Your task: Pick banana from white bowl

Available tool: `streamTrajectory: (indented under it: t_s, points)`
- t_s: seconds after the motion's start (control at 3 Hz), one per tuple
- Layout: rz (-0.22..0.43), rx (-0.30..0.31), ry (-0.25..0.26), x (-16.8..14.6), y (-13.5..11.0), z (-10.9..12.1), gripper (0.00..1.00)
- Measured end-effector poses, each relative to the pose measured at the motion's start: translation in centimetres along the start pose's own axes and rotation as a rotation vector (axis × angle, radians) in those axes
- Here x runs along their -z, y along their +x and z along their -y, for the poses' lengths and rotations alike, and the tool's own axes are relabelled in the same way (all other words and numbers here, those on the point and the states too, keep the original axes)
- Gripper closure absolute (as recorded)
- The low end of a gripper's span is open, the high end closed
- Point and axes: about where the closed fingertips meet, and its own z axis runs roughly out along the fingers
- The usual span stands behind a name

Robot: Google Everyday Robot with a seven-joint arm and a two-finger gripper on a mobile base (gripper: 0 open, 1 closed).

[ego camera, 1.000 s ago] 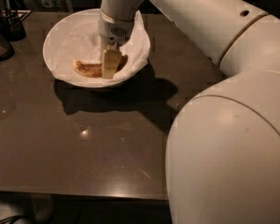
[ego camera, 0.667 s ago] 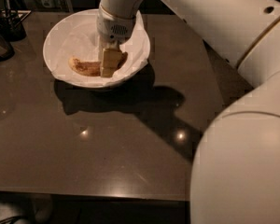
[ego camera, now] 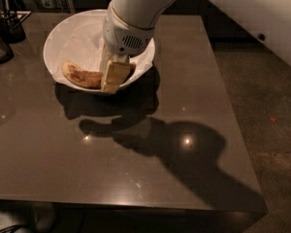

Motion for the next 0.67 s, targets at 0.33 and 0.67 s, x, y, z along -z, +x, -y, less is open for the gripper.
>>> streamTrajectory:
  t_s: [0.33, 0.67]
  points:
    - [0.024, -0.058, 0.005, 0.6, -0.4, -3.3, 1.00]
    - [0.033, -0.101, 0.015, 0.9, -0.4, -4.9, 1.00]
